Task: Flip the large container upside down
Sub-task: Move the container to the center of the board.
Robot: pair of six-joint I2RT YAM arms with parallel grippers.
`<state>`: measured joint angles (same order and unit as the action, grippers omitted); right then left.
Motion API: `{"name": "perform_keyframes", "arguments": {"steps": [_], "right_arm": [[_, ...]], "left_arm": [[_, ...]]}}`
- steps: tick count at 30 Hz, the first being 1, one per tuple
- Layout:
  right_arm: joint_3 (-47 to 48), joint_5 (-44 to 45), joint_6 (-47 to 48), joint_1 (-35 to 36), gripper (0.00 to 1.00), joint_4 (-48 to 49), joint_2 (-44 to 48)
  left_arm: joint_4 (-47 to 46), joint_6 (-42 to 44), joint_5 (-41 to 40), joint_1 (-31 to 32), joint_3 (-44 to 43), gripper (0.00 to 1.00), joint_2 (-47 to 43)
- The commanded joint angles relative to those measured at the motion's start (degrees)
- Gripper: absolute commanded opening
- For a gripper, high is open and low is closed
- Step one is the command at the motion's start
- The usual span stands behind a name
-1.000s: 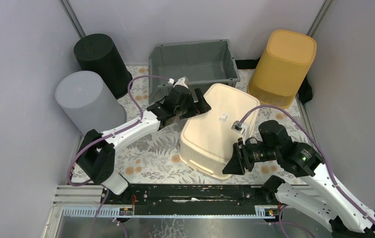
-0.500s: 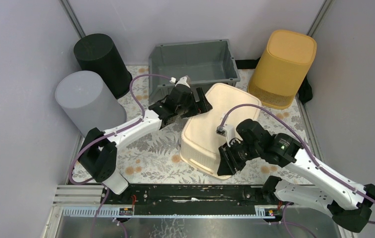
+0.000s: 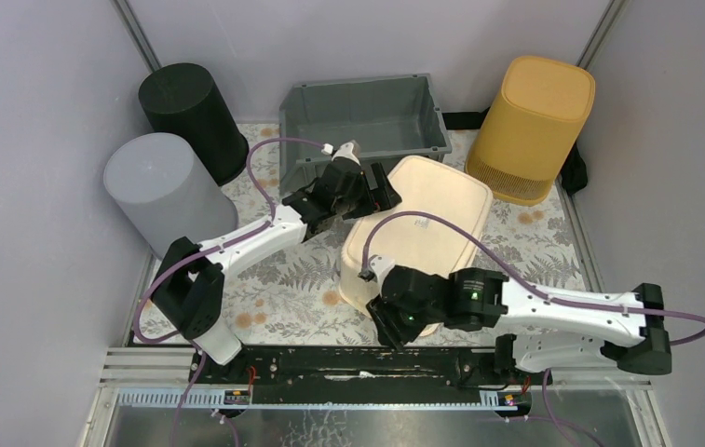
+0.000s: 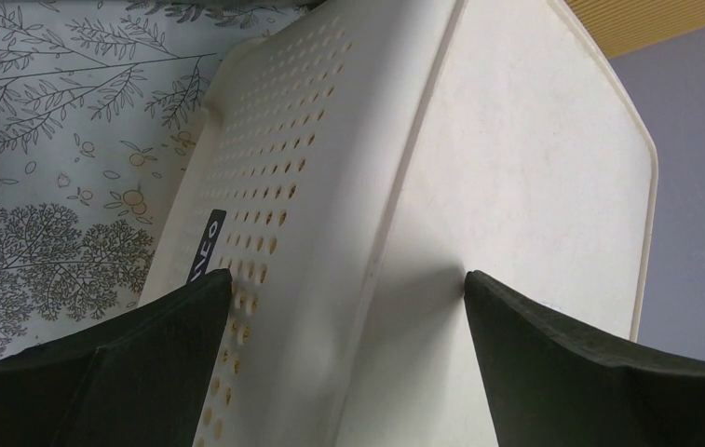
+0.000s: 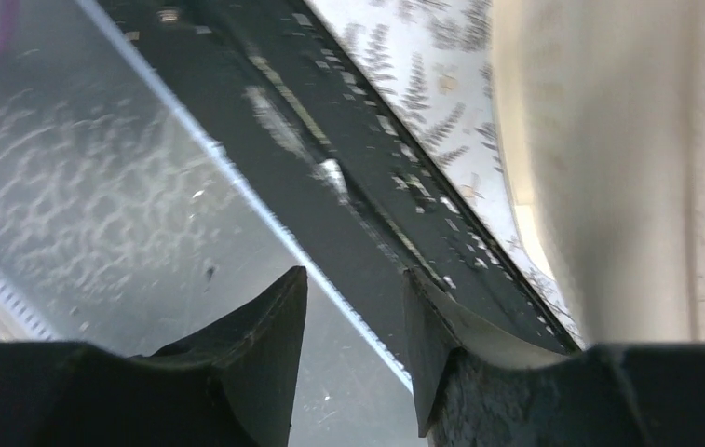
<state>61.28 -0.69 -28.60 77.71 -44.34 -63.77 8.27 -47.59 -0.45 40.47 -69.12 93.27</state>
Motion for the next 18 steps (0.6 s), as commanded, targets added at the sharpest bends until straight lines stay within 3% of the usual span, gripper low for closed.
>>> {"name": "perform_keyframes", "arguments": {"steps": [1,4,10,18], "right_arm": [[-4.3,11.7,-8.3,0.5,0.5,0.9,1.4],[-8.6,16.9,-12.7,0.0,0.52,-0.3,5.5],[-17.0,19.2,-18.3,-8.5,0.54,-4.4,18.9],[-15.6,24.7,-24.5,-11.0,0.57,-14.3,29.6]], "left_arm": [[5.6,3.3,-0.3,1.2,3.8,1.0,2.3],[5.4,3.4,0.2,2.2,4.4,1.0,2.2],[5.4,3.2,0.7,6.5,2.9,1.0,4.5],[5.2,2.7,0.7,12.5,-3.3,1.0,11.2]]}}
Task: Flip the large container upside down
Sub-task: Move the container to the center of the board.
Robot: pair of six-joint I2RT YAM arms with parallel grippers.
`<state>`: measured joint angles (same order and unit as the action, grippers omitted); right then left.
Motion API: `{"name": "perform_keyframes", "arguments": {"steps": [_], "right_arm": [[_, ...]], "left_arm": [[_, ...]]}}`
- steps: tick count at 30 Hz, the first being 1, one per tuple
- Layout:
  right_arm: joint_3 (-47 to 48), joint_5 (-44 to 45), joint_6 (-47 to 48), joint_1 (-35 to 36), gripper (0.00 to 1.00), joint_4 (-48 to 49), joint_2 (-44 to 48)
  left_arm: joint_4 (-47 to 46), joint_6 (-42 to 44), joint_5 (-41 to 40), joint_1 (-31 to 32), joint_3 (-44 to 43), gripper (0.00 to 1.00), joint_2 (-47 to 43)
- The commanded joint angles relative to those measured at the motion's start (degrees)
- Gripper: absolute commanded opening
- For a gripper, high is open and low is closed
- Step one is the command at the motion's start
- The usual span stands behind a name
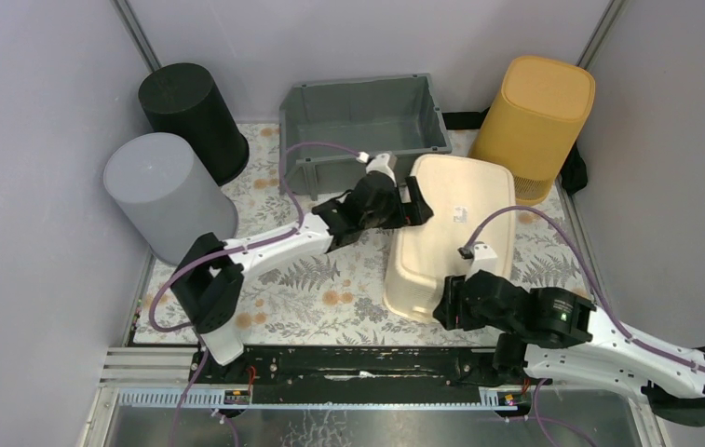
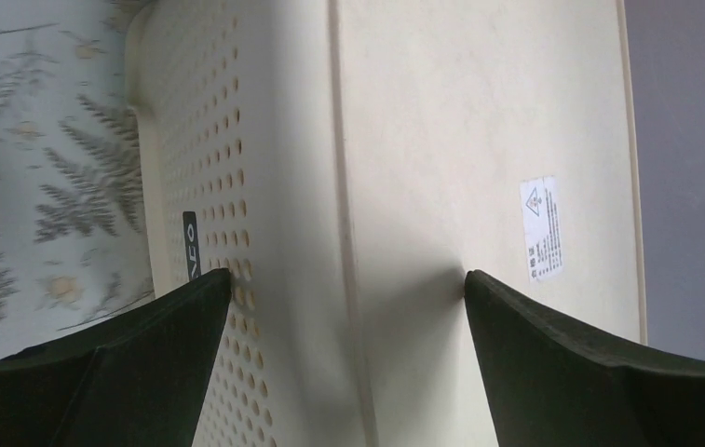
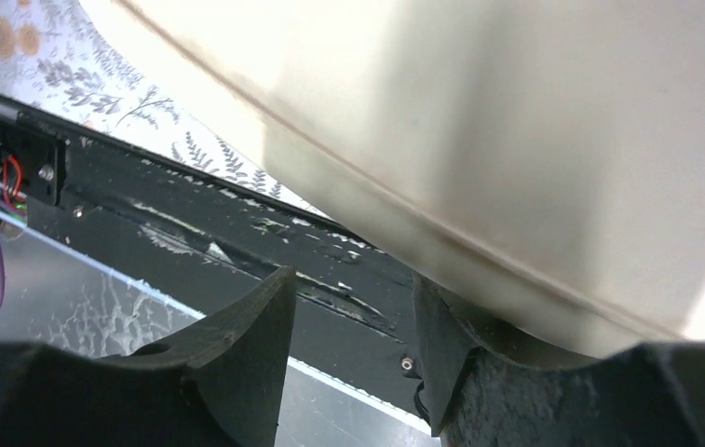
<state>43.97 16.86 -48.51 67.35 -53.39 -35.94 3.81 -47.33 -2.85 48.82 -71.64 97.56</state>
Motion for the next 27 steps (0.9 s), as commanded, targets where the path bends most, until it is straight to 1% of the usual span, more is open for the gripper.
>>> {"name": "perform_keyframes", "arguments": {"steps": [1,6,11,14,17,21,23,27], "right_arm": [[2.1,7.1,-4.7,-0.6,0.57,-5.3,2.5],[4.6,6.7,-4.6,-0.6,0.57,-7.1,3.4],[7.0,7.2,-4.7,-0.5,0.57,-9.9,3.6],[8.3,7.3,-5.0,-0.5,0.57,-11.2,4.8],[8.8,7.3,-5.1,-0.6,0.58,-12.6,5.0],[9.3,7.3,-5.9,-0.6,0.59,-16.4,2.2],[9.1,6.6,-6.3,-0.6,0.6,-16.5,1.2],[8.1,8.7,-10.7,-0.6,0.63,-18.9,-1.0]], "left_arm": [[9.7,2.5,3.4,4.6,-2.1,1.0,8.0],[10.9,2.6,3.7,6.9,-8.4,1.0,12.1],[11.5,1.6,3.2,9.1,-10.2,1.0,13.4],[11.1,0.8,2.3,9.5,-7.4,1.0,11.7],[10.3,0.3,0.8,9.6,-2.0,1.0,7.9],[11.3,0.5,-1.0,9.6,3.0,1.0,2.9],[11.9,0.6,-1.4,9.6,4.8,1.0,0.9],[12.0,0.7,-1.3,9.7,7.2,1.0,-2.4]]}}
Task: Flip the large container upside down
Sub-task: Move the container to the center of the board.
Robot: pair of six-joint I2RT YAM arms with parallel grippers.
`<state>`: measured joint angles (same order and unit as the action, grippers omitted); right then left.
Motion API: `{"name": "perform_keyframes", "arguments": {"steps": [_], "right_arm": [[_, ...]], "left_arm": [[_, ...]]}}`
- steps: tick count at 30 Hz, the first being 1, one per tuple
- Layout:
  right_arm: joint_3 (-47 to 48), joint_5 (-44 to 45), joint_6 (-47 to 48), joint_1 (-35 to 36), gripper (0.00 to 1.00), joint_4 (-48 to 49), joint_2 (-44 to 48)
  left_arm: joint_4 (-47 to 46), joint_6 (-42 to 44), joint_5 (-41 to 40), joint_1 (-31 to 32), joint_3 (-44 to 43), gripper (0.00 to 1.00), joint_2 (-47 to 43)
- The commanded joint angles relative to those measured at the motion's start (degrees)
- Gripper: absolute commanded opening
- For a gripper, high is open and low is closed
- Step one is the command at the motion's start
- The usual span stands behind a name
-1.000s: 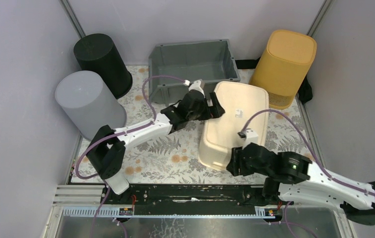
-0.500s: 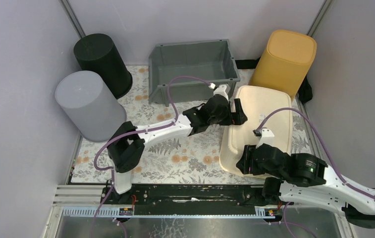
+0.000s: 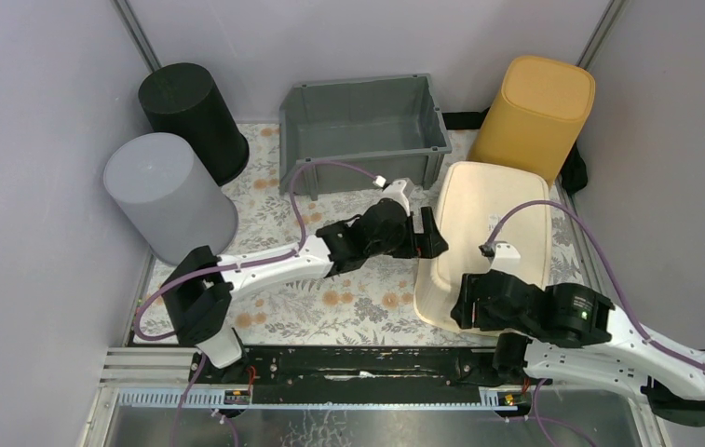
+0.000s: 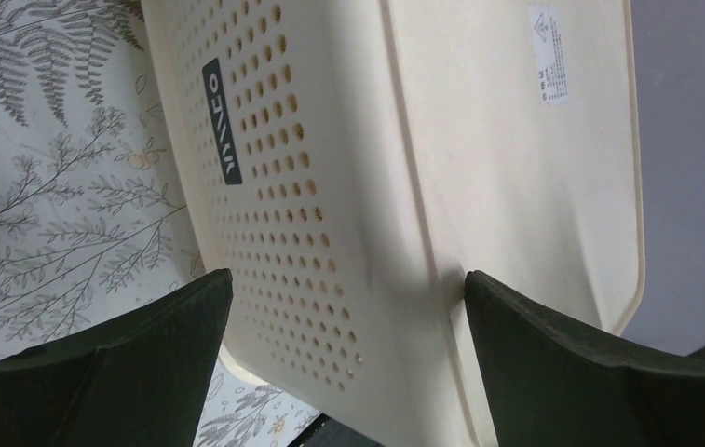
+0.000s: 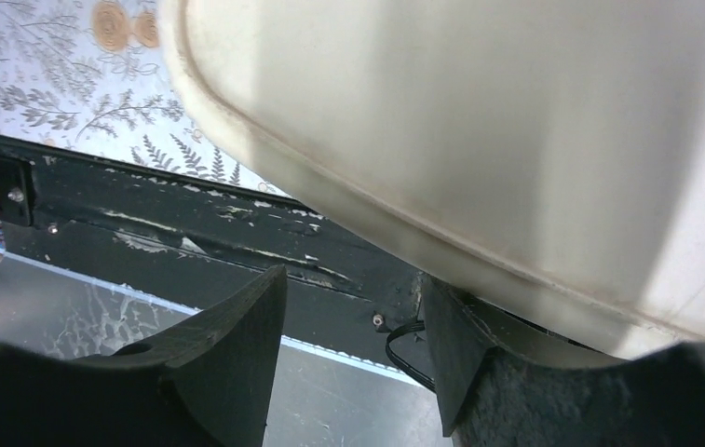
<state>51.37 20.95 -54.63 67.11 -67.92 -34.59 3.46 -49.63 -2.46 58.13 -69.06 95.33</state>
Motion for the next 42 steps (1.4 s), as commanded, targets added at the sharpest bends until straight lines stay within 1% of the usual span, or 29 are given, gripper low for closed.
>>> {"name": "perform_keyframes", "arguments": {"steps": [1,5,6,8,10,16,19,21,23,27,31,35,38,42], "right_arm": [[0.9,5.7,-6.2,-0.3,0.62,-6.2,-2.7],[3.0,13.8,-14.9,-0.3,0.59,-15.2,-0.3],[3.5,15.4,-15.4,-0.3,0.58,-15.9,1.1],[4.2,18.5,-17.5,-0.3,0.54,-16.0,4.9],[4.3,21.4,-20.8,-0.3,0.52,-15.9,6.8],[4.8,29.6,-25.6,-0.3,0.53,-15.5,2.1],[5.5,32.5,-27.1,-0.3,0.53,-15.5,3.4],[5.0,34.1,-27.7,-0.2,0.51,-15.1,4.7],[5.5,34.9,-27.5,-0.3,0.51,-15.0,3.3],[8.4,35.7,-23.3,-0.3,0.54,-14.3,-2.9],[9.4,36.2,-17.2,-0.3,0.56,-8.8,-6.0],[8.9,35.6,-10.5,-0.5,0.57,-1.3,-8.0],[10.0,33.6,-5.8,-1.8,0.58,3.6,-10.7],[15.2,27.8,6.6,-3.4,0.6,14.2,-14.2]], "left_arm": [[12.2,3.0,-1.7,0.5,5.2,1.0,-0.8],[11.2,3.4,-1.6,0.5,7.8,1.0,-0.5],[10.4,3.4,-1.1,0.4,8.3,1.0,0.0],[9.2,3.5,0.3,0.6,8.4,1.0,1.5],[9.1,3.8,1.1,0.8,7.6,1.0,2.9],[9.5,5.3,2.4,1.4,6.5,1.0,4.1],[9.4,5.8,2.7,1.8,6.0,1.0,4.7],[9.4,6.3,2.9,1.8,5.1,1.0,5.6],[9.4,6.7,3.4,1.9,3.7,1.0,6.8],[9.5,7.1,4.2,2.2,1.4,1.0,8.7],[9.7,7.1,4.2,2.3,0.9,1.0,9.1],[9.7,7.4,3.3,2.3,1.1,1.0,8.6],[10.2,7.7,4.0,2.3,-1.0,1.0,10.4],[10.2,7.7,4.5,3.0,-3.7,1.0,13.0]]}}
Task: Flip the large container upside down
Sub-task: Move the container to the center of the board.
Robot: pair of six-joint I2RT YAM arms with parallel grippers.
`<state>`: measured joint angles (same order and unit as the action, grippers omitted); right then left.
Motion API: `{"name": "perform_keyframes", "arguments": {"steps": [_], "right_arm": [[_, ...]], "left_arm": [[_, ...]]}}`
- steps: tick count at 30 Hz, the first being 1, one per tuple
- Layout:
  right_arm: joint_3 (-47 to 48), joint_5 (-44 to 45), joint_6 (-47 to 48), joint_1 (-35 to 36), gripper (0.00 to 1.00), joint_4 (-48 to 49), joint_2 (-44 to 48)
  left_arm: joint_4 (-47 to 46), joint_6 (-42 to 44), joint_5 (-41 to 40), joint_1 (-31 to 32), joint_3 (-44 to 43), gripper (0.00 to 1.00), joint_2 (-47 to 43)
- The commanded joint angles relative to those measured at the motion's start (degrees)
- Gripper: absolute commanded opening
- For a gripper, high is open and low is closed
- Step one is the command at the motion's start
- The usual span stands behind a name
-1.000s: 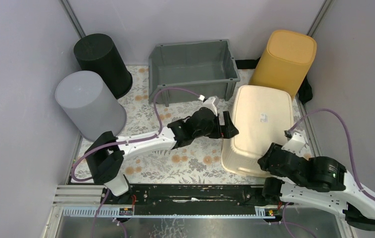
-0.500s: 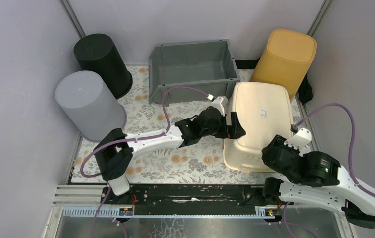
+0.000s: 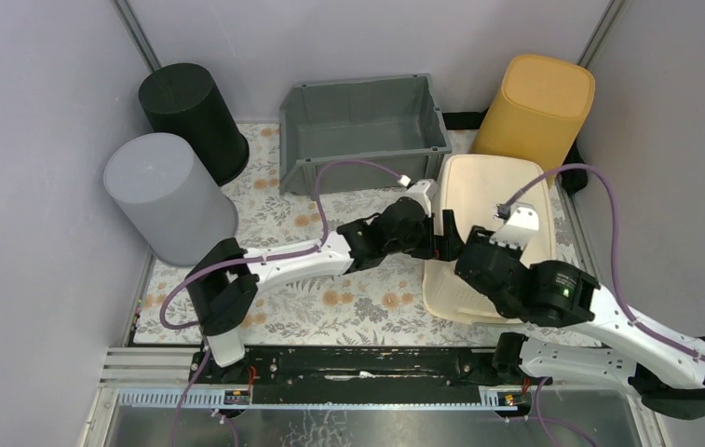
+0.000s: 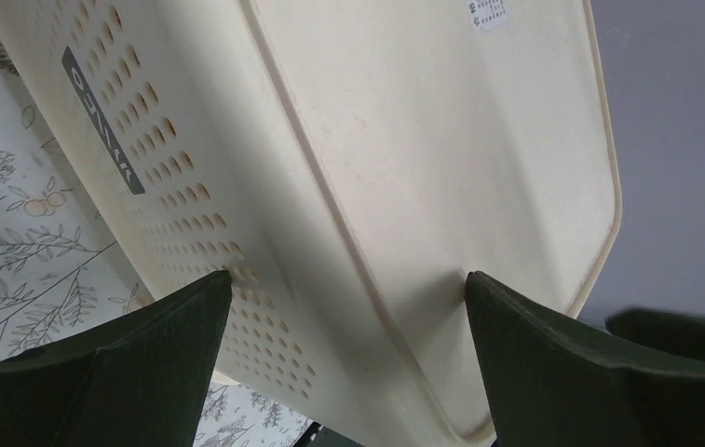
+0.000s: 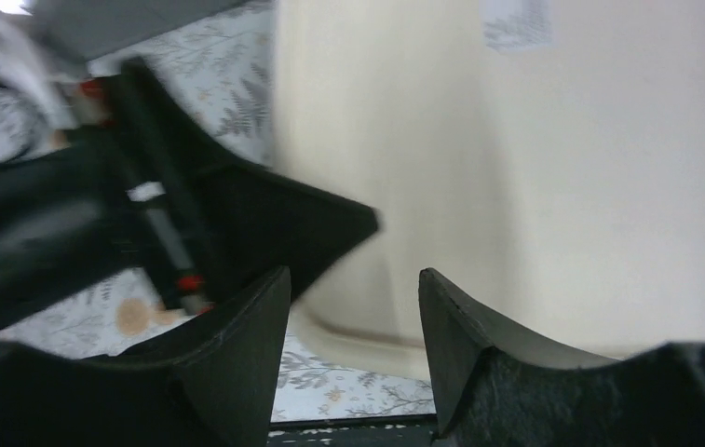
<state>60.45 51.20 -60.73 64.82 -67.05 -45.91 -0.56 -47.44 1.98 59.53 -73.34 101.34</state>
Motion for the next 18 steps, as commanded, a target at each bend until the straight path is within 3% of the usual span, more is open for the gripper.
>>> {"name": "perform_keyframes", "arguments": {"steps": [1,8,12,18], "right_arm": [[8.0,-4.3,16.0,-1.1,0.61,16.2,-4.0],[21.1,-19.6,25.3,-1.1,0.64,22.1,-14.9],[21.9,-25.9,25.6,-1.1,0.64,23.8,-15.7],[22.5,-33.8,25.9,-1.1,0.64,25.0,-14.4]], "left_arm": [[14.3,5.5,0.3,1.7,-0.2,1.0,7.7],[16.0,5.2,1.1,3.1,-8.4,1.0,13.4],[16.8,4.4,1.2,4.0,-12.2,1.0,15.6],[15.2,1.6,-1.1,5.1,-11.2,1.0,14.8]]}}
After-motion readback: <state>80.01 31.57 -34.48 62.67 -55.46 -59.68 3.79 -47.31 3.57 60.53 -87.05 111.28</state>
